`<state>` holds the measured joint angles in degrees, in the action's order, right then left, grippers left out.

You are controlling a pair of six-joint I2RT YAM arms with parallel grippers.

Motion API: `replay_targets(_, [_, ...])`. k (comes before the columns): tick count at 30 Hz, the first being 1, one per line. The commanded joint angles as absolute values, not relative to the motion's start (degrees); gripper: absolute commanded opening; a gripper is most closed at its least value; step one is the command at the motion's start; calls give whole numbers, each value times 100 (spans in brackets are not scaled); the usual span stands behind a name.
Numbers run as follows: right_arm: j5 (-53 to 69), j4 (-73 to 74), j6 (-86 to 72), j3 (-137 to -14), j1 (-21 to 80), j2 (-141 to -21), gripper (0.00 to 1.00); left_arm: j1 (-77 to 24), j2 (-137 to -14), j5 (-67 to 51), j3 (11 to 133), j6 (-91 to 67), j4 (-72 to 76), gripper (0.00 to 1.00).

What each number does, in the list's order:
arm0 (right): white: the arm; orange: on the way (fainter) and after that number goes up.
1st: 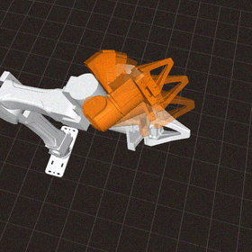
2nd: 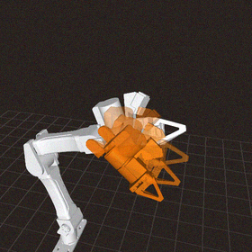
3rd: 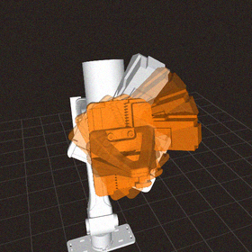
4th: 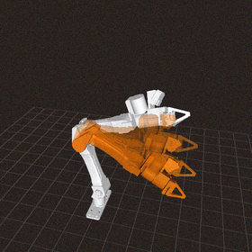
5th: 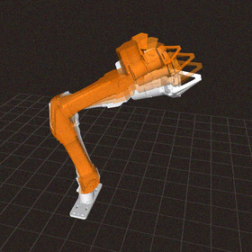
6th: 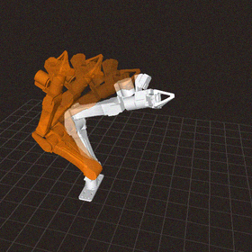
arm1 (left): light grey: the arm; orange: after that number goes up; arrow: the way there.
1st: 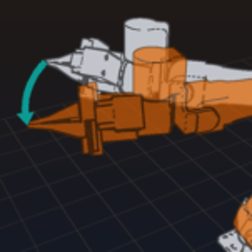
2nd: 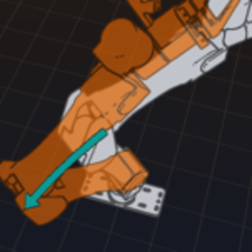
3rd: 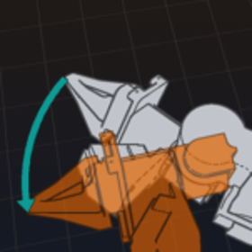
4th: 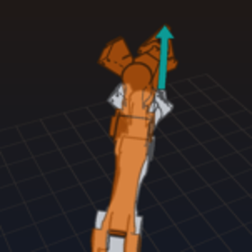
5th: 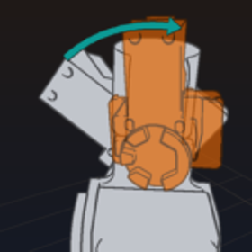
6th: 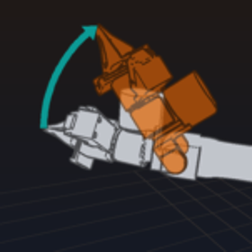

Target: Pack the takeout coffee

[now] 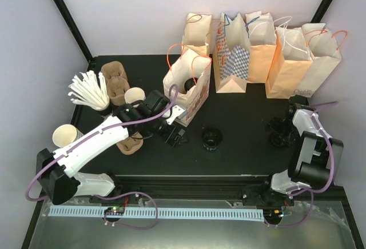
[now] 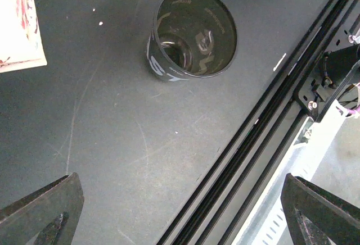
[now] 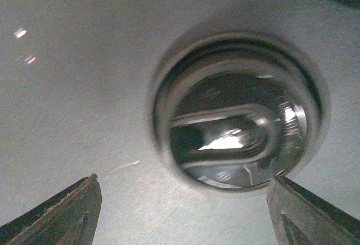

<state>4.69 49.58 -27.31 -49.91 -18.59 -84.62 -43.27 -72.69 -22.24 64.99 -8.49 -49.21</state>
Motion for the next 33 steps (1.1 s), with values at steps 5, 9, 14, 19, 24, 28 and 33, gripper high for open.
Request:
replay_targets(5, [476, 5522, -2785, -5549, -793, -8106, 84, -4368, -6989, -2091, 6217, -1132, -4566, 99])
replay_targets(9, [-210, 5803, -2778, -5829, -818, -8410, 100, -4369, -6890, -2129, 6046, -1315, -4396, 99])
replay_targets(14, [-354, 5795, -2615, -5912, -1431, -8589, 100, -4368, -6753, -2170, 5812, -1540, -4163, 99])
replay_targets(19, [-162, 5662, -2334, -5863, -1859, -8792, 100, -4368, -6674, -2245, 5613, -1691, -3927, 99])
replay_targets(24, [155, 5537, -2183, -5864, -2201, -9117, 96, -4373, -6733, -2252, 5598, -1705, -3816, 99])
replay_targets(28, [472, 5443, -2091, -5823, -2370, -9256, 96, -4368, -6855, -2283, 5575, -1724, -3689, 99])
replay_targets(33, [697, 5361, -2046, -5805, -2373, -9416, 97, -4368, -6935, -2266, 5560, -1789, -3549, 99])
